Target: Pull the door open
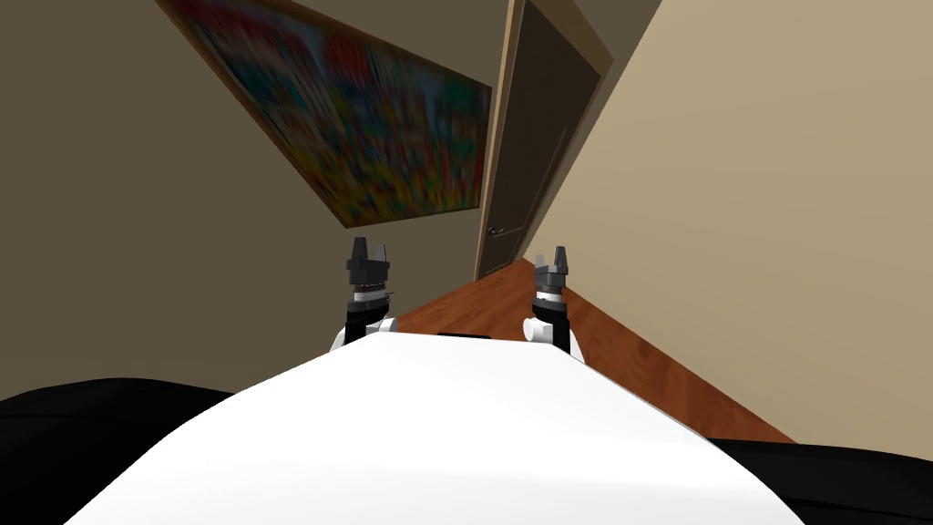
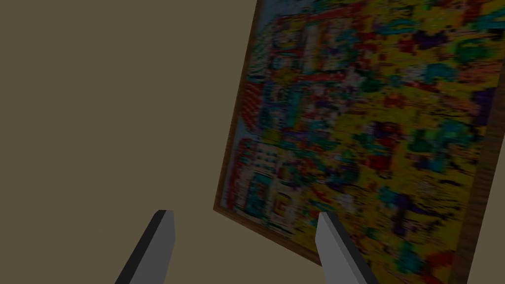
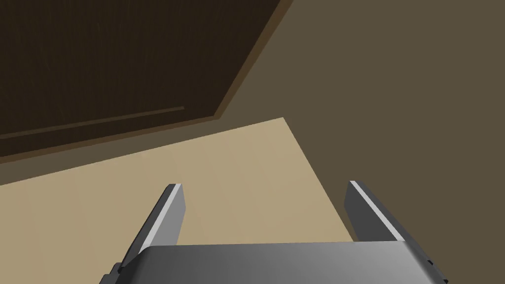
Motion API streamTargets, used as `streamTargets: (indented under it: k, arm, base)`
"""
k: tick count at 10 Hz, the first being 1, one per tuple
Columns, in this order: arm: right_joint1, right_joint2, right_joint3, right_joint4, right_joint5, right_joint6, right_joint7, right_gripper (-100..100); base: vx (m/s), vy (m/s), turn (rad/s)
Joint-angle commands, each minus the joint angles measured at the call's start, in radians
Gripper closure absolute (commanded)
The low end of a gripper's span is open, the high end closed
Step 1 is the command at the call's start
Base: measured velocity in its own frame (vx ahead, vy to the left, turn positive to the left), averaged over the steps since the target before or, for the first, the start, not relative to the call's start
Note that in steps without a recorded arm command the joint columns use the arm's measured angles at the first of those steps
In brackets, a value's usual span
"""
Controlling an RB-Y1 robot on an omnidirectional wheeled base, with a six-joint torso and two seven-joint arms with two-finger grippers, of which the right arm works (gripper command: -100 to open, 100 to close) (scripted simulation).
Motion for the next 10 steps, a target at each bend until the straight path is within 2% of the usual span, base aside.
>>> streamTargets:
  k: [1, 10]
  arm:
    - [-0.01, -0.014, 0.005, 0.033, -0.005, -0.007, -0.007, -100]
    - [-0.075, -0.082, 0.043, 0.225, -0.03, -0.04, -0.038, -100]
  base:
    - [0.076, -0.064, 0.083]
    - [0.086, -0.061, 0.091]
